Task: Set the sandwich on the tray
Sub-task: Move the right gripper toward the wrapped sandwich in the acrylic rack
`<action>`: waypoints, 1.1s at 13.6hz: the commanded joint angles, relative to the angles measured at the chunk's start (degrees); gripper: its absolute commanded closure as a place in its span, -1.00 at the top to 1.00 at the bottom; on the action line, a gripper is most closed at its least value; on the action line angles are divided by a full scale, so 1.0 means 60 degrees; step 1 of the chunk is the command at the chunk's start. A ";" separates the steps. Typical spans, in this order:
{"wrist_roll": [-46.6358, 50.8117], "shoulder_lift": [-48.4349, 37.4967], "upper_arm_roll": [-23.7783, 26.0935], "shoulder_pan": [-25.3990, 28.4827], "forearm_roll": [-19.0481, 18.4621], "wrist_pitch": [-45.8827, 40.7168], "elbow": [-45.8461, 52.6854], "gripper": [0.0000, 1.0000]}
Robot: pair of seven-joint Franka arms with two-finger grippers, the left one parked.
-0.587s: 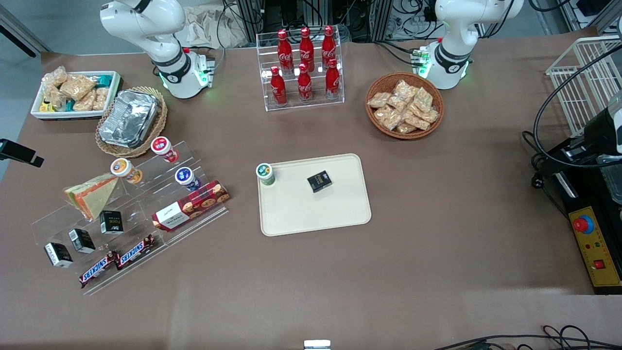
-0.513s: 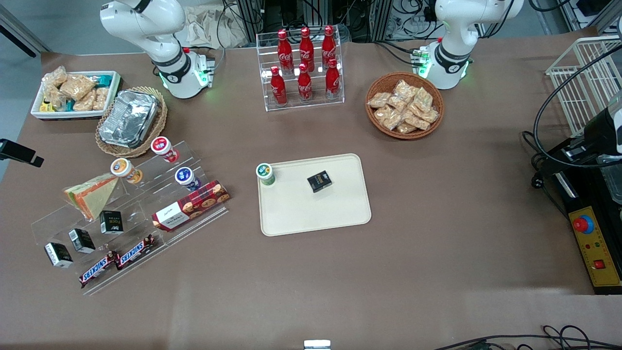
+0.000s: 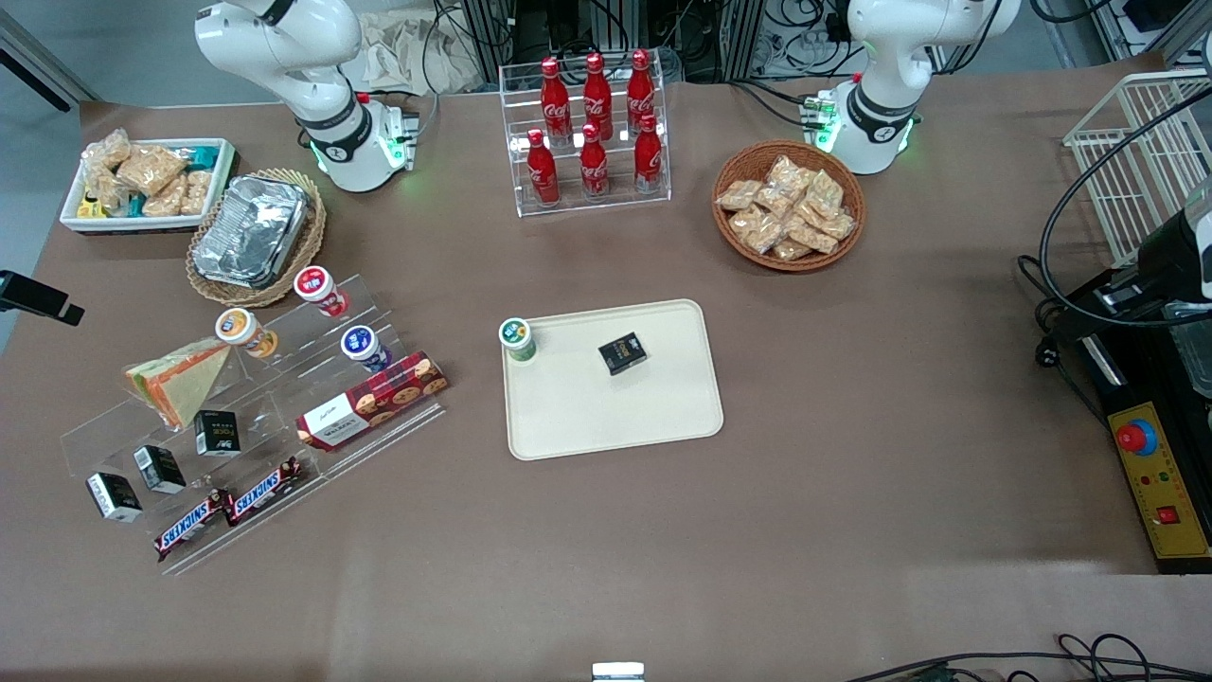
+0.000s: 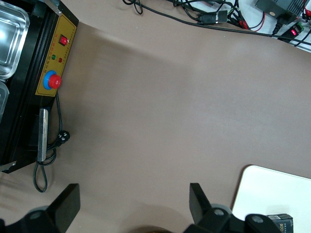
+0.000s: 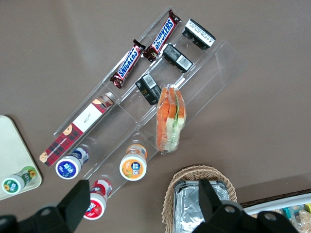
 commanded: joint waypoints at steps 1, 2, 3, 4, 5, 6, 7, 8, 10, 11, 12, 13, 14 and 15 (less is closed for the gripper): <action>0.0076 -0.0063 0.0031 -0.0095 -0.0350 -0.0708 0.0056 0.98; 0.0017 -0.0107 0.0045 -0.0095 -0.0800 -0.0784 0.0056 0.98; -0.0041 -0.0107 0.0045 -0.0081 -0.1182 -0.0799 0.0056 0.98; -0.0013 -0.0151 0.0074 -0.0066 -0.1229 -0.0857 0.0056 0.98; 0.0133 -0.0136 0.0104 -0.0022 -0.0969 -0.0858 0.0056 0.98; 0.0178 -0.0151 0.0075 -0.0007 -0.0444 -0.0843 0.0056 0.98; 0.0410 -0.0122 0.0075 -0.0007 -0.0381 -0.0800 0.0056 0.98; 0.0659 -0.0122 0.0075 -0.0007 -0.0366 -0.0683 -0.0016 0.98; 0.0967 -0.0151 0.0089 0.0022 -0.0395 -0.0246 -0.0424 0.98; 0.1114 -0.0296 0.0104 0.0022 -0.0395 0.0337 -0.0891 0.98; 0.1144 -0.0529 0.0104 0.0022 -0.0395 0.0938 -0.1534 0.98; 0.1377 -0.0851 0.0148 0.0037 -0.0395 0.1625 -0.2353 0.98; 0.1698 -0.1159 0.0249 0.0037 -0.0467 0.2386 -0.3129 0.98; 0.1745 -0.1249 0.0265 0.0022 -0.0700 0.3047 -0.3587 0.98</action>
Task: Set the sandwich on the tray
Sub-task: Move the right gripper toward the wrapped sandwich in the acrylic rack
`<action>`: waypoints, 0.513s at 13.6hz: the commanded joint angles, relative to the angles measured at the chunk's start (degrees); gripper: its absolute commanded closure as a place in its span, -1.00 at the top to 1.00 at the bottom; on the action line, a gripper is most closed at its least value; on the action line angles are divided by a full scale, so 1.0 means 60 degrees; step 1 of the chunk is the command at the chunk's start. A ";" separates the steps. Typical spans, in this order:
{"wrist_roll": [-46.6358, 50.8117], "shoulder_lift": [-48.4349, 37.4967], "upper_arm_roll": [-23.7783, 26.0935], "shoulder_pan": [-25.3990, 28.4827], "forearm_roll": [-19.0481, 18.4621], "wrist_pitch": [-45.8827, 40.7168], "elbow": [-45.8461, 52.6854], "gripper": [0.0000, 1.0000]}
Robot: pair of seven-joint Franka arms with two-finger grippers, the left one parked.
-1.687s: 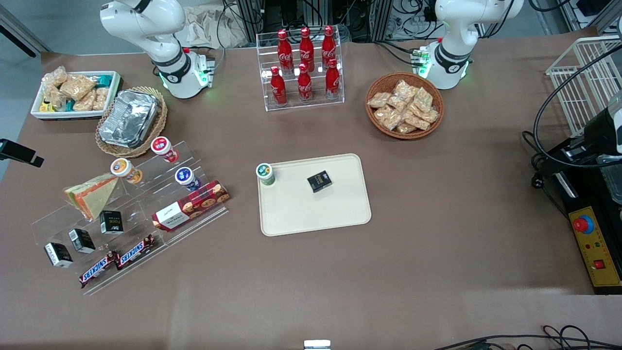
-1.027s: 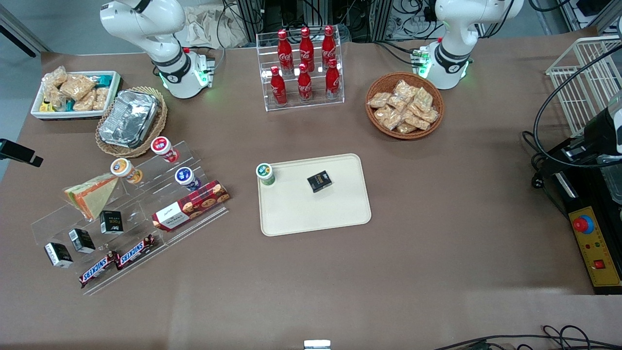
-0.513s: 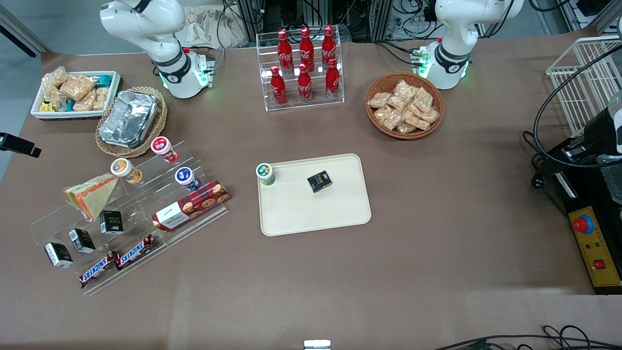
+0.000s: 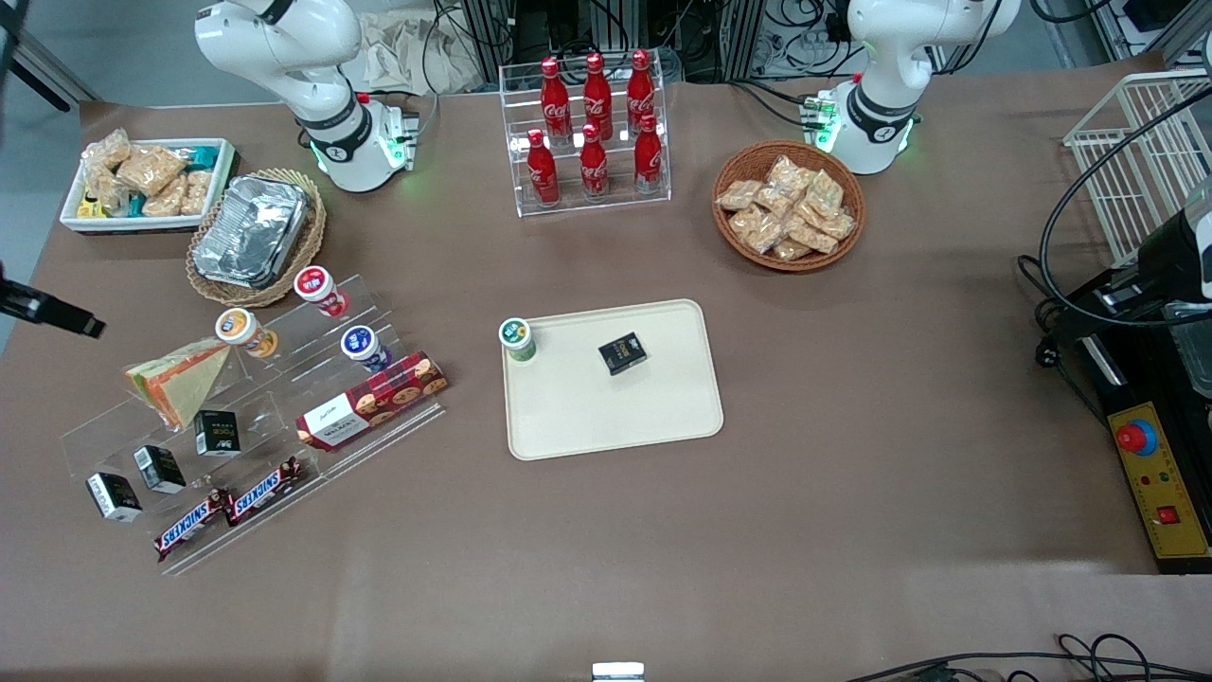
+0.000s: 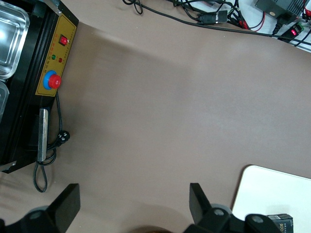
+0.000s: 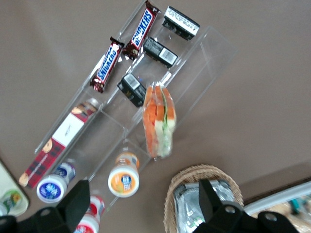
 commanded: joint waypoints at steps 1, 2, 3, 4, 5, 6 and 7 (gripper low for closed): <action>0.0439 -0.0861 0.0124 0.0004 -0.0199 0.1629 -0.1783 0.98; 0.0439 -0.0803 0.0110 -0.0040 -0.0213 0.1835 -0.1944 0.98; 0.0410 -0.0715 0.0081 -0.0084 -0.0214 0.2142 -0.2120 0.98; 0.0352 -0.0642 0.0066 -0.0099 -0.0214 0.2450 -0.2354 0.98; 0.0294 -0.0641 0.0066 -0.0084 -0.0214 0.2612 -0.2617 0.98; 0.0061 -0.0568 0.0066 -0.0084 -0.0301 0.2759 -0.2707 0.98; -0.0318 -0.0466 0.0051 -0.0099 -0.0388 0.2862 -0.2766 0.98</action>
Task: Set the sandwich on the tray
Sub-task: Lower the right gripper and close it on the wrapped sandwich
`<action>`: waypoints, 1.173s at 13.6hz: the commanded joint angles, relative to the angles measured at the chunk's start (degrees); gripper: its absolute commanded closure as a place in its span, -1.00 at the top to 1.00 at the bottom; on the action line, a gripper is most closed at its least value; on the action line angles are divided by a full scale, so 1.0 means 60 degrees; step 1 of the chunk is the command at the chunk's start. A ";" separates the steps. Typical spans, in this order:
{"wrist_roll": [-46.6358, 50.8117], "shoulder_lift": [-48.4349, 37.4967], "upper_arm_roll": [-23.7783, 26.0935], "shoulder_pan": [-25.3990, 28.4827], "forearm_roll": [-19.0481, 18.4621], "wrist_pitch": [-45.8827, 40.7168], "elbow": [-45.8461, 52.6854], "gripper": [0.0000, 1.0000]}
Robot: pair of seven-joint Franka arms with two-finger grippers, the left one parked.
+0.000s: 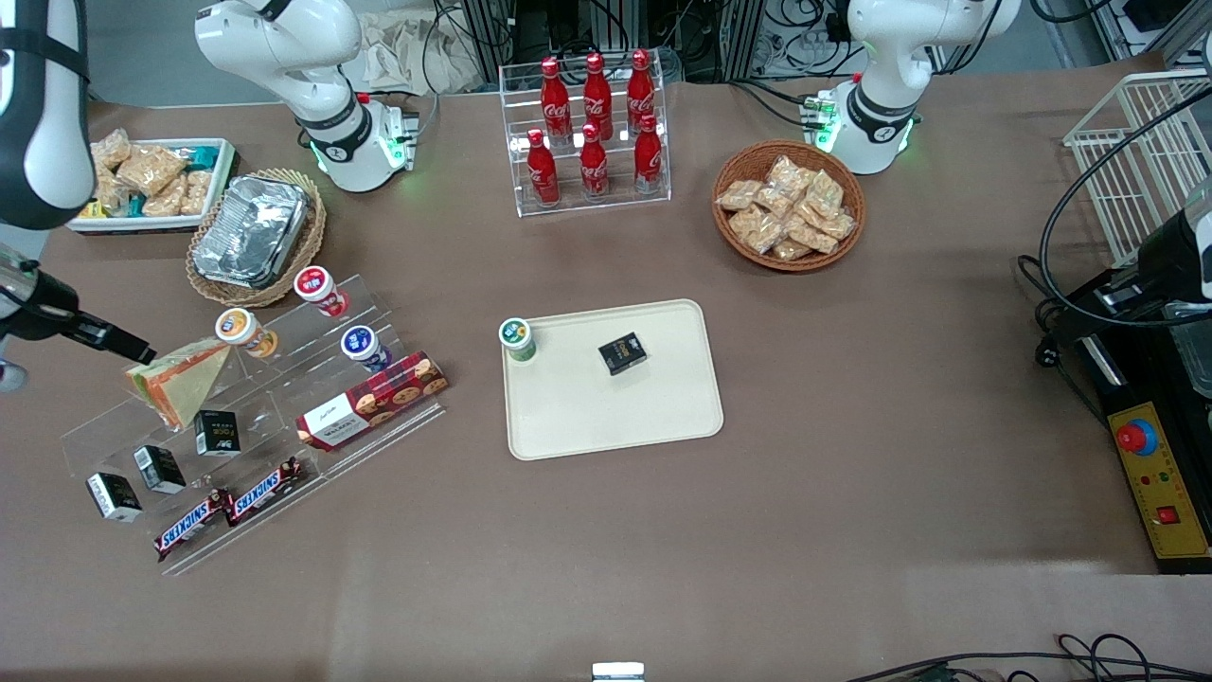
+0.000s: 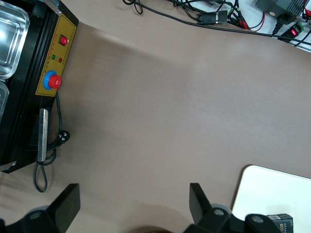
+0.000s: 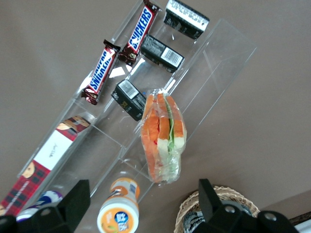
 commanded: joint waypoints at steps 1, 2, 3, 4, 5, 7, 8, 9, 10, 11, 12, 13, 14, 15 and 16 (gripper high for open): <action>-0.0788 -0.0053 0.0049 -0.0144 -0.0245 0.0438 -0.0465 0.98; -0.1110 0.0078 0.0049 -0.0348 -0.0245 0.0511 -0.0494 0.98; -0.1476 0.0181 0.0063 -0.0423 -0.0245 0.0627 -0.0523 0.98; -0.1741 0.0254 0.0049 -0.0452 -0.0245 0.0832 -0.0640 0.98; -0.1874 0.0284 0.0049 -0.0453 -0.0245 0.1109 -0.0800 0.98; -0.1948 0.0328 0.0049 -0.0453 -0.0245 0.1768 -0.1210 0.98; -0.2021 0.0386 0.0063 -0.0453 -0.0245 0.2018 -0.1343 0.98; -0.2036 0.0459 0.0049 -0.0438 -0.0245 0.2136 -0.1359 0.98; -0.2037 0.0518 0.0049 -0.0438 -0.0245 0.2210 -0.1359 0.98; -0.2051 0.0548 0.0049 -0.0438 -0.0245 0.2225 -0.1359 0.98; -0.2037 0.0621 0.0049 -0.0438 -0.0245 0.2312 -0.1359 0.98; -0.2037 0.0723 0.0049 -0.0438 -0.0245 0.2415 -0.1359 0.98; -0.2037 0.0840 0.0049 -0.0453 -0.0245 0.2503 -0.1359 0.98; -0.2022 0.0899 0.0049 -0.0453 -0.0245 0.2533 -0.1359 0.98; -0.2022 0.0958 0.0063 -0.0438 -0.0245 0.2547 -0.1359 0.98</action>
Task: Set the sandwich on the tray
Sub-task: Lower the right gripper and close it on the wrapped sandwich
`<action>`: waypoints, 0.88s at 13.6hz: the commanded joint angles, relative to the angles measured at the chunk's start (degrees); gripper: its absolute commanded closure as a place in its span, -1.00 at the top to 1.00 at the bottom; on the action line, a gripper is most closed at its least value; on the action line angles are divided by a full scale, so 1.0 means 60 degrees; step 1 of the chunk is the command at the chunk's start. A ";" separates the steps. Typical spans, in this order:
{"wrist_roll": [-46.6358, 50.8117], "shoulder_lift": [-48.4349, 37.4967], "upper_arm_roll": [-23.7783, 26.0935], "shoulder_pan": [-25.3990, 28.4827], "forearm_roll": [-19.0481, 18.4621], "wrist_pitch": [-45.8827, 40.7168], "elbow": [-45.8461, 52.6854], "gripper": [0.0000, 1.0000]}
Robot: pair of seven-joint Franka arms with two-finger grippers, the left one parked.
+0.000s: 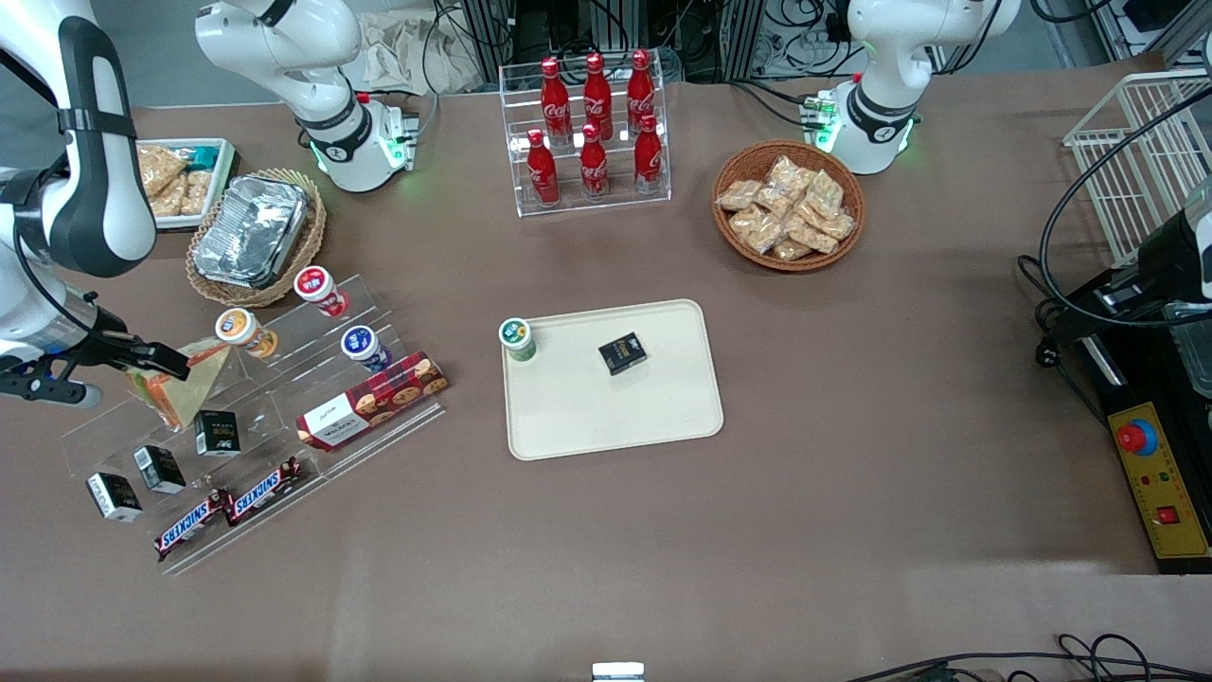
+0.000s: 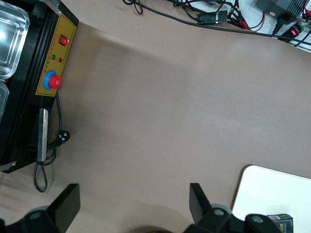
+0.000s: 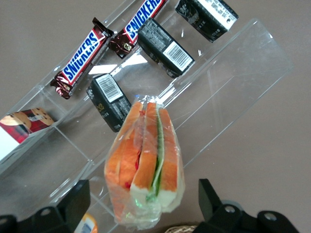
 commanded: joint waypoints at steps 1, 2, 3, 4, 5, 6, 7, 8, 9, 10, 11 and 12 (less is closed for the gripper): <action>-0.0027 0.0169 0.0041 -0.0033 -0.0146 0.0306 -0.0085 0.98; -0.0027 0.0199 0.0041 -0.0033 -0.0146 0.0307 -0.0085 0.97; -0.0027 0.0214 0.0041 -0.0033 -0.0132 0.0307 -0.0085 0.96; -0.0027 0.0214 0.0041 -0.0033 -0.0131 0.0307 -0.0100 0.91; -0.0027 0.0214 0.0041 -0.0033 -0.0131 0.0307 -0.0158 0.82; -0.0027 0.0228 0.0041 -0.0033 -0.0131 0.0307 -0.0173 0.61; -0.0027 0.0228 0.0041 -0.0033 -0.0131 0.0263 -0.0217 0.39; 0.0045 0.0214 0.0041 -0.0004 -0.0131 0.0263 -0.0290 0.11; 0.0061 0.0214 0.0041 -0.0004 -0.0131 0.0263 -0.0319 -0.22; 0.0061 0.0199 0.0041 -0.0004 -0.0131 0.0248 -0.0320 -0.51; 0.0061 0.0156 0.0041 -0.0004 -0.0131 0.0190 -0.0320 -0.77; 0.0090 0.0054 0.0041 0.0025 -0.0131 0.0132 -0.0291 -0.97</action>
